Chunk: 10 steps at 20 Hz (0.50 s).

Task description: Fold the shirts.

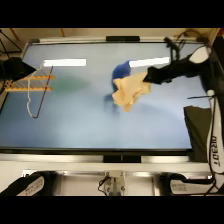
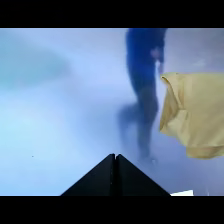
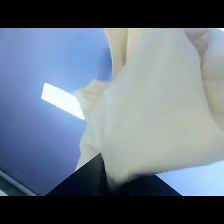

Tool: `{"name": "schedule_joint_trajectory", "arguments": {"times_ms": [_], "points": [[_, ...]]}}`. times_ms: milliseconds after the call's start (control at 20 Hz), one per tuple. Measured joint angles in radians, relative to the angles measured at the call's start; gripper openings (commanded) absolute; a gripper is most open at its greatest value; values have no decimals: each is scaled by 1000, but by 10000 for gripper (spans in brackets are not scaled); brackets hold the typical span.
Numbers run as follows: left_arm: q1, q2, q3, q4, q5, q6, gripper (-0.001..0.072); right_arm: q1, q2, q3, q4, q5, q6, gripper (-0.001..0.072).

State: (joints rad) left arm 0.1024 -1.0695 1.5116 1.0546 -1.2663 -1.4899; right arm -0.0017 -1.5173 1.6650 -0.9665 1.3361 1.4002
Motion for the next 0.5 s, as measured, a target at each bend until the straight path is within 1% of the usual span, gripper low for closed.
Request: {"name": "schedule_joint_trajectory", "arguments": {"times_ms": [250,500], "points": [[0,0,0,0,1,0,33,-199,10,74,-59,140,61,70],[0,0,0,0,1,0,33,-420,11,89,-104,180,73,70]]}}
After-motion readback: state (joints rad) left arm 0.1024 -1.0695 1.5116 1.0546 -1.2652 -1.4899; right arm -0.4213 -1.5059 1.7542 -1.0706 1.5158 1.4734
